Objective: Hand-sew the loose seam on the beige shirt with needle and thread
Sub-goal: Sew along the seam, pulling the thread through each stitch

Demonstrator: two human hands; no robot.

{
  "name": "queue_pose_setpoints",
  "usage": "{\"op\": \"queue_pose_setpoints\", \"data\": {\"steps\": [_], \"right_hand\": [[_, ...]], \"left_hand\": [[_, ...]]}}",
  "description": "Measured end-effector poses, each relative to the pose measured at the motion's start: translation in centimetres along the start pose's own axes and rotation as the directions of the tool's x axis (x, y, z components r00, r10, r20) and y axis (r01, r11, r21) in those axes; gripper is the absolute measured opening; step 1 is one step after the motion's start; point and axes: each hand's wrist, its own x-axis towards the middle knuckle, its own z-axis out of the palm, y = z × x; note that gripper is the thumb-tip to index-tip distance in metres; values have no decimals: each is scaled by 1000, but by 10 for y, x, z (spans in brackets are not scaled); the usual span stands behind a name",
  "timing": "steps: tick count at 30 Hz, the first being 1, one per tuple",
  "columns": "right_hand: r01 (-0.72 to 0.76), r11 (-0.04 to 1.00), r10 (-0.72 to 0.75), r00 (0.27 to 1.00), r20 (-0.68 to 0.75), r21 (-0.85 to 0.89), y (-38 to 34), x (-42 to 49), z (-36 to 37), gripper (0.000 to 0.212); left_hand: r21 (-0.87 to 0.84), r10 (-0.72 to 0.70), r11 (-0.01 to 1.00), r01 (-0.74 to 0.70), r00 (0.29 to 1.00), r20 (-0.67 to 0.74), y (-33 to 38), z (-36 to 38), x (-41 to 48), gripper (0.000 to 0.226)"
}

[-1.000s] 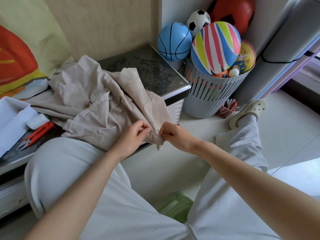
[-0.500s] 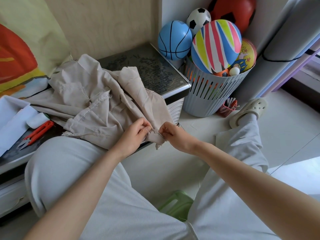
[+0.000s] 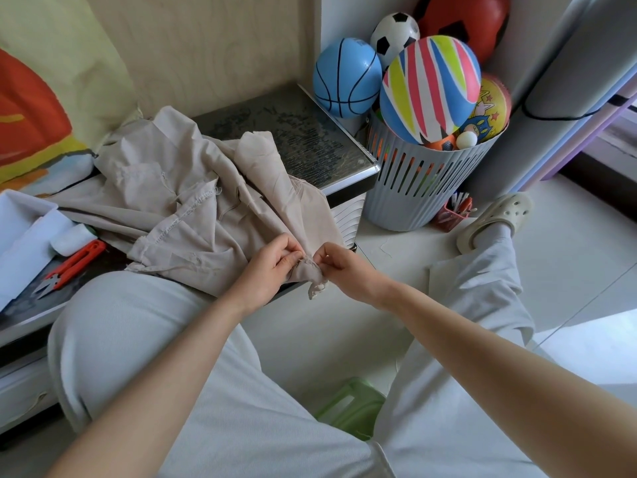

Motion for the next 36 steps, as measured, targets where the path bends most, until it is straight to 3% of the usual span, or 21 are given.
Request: {"op": "queue_pose_setpoints", "data": {"steps": [5,14,19,23,29,36], "right_hand": [[-1,992,-5,999,52,123,-4,0,2,28],[-18,954,7,999,40,300,-9,4,-1,18],[7,926,-28,998,49,379,-12,5,-2,18],[-19,939,18,1000,6,342,-15,5,-4,6],[-6,956,39,993,-109,292,-14,6,-8,19],[-4,962,22,998,-62,274,-24,6,-1,15]], "left_hand": [[-19,-19,1000,20,999,33,8,4,-2,23],[-285,-103,953,103,995,13,15,-1,0,17],[-337,-146,931,137,989,-1,16,-2,-1,19],[-371,-153,919,131,988,-29,15,-4,-1,20],[-348,-126,932,102,991,-47,14,-5,0,17],[-284,-88,957,67,994,-64,13,-1,-1,18]]}}
